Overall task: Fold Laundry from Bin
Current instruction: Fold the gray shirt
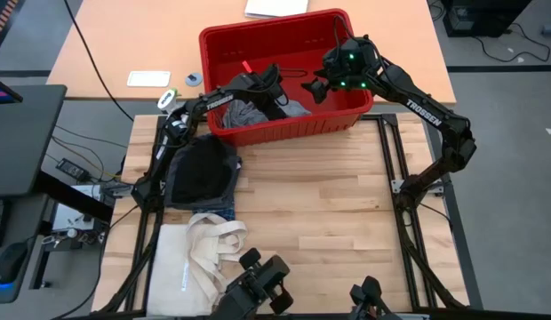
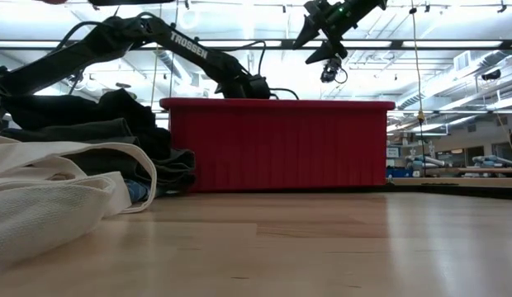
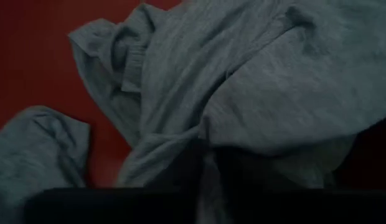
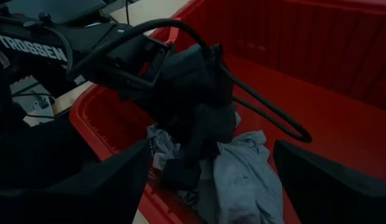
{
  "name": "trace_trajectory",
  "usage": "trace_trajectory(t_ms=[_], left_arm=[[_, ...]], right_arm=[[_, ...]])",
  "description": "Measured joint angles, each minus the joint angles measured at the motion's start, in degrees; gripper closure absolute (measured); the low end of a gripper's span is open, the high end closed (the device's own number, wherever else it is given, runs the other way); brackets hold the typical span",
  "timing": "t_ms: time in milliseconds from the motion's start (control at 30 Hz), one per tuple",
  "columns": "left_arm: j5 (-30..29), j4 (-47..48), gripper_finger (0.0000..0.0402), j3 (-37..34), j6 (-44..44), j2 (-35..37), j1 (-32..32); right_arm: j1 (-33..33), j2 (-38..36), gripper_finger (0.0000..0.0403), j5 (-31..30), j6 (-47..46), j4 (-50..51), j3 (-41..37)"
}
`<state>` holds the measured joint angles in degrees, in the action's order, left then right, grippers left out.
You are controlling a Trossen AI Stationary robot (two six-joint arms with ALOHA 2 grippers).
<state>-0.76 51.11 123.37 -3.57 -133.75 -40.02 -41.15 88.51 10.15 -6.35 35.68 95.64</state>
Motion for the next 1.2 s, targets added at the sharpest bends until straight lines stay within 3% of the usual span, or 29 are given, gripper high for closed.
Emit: trace_trajectory(t_ms=[67, 200, 400, 567, 800, 933, 1000, 1100, 1200], left_arm=[[0.06, 0.02, 0.0385, 0.00, 0.47, 0.10, -0.81], [1.49, 0.27, 0.0397, 1.80, 4.81, 0.30, -3.11], [9.32, -1.71, 0.0399, 11.82, 10.65, 1.15, -6.19], [16.23, -8.59, 0.0400, 9.70, 15.07, 8.06, -7.20], [25.31, -22.35, 0.0401, 9.88, 6.92, 18.95, -5.61], [26.45, -28.71, 0.0401, 9.88, 5.84, 24.64, -4.59], [29.78, -31.87, 0.0401, 9.88, 5.83, 27.48, -4.11], [38.58, -36.98, 0.0401, 9.90, 7.33, 31.15, -2.45], [49.60, -43.26, 0.0401, 9.90, 11.59, 33.31, 0.29]], right_arm=[[-0.02, 0.00, 0.0057, 0.00, 0.00, -0.01, 0.00], [-0.02, 0.02, 0.0057, 0.12, 0.02, 0.01, 0.00], [-0.04, 0.02, 0.0057, 1.90, 0.07, 0.04, 0.00], [-0.04, -0.47, 0.0057, 1.93, 0.73, 0.52, 0.02], [-0.64, -0.93, 0.0057, 2.36, 3.54, 1.05, 0.04], [-0.79, -3.17, 0.0057, 12.24, 6.31, -1.74, 0.04], [-0.70, -3.89, 0.0057, 19.02, 8.00, -2.20, 0.13], [-0.68, -3.78, 0.0057, 28.80, 8.85, -0.70, 0.08], [-0.41, -3.54, 0.0057, 32.56, 10.28, 1.77, 0.04]])
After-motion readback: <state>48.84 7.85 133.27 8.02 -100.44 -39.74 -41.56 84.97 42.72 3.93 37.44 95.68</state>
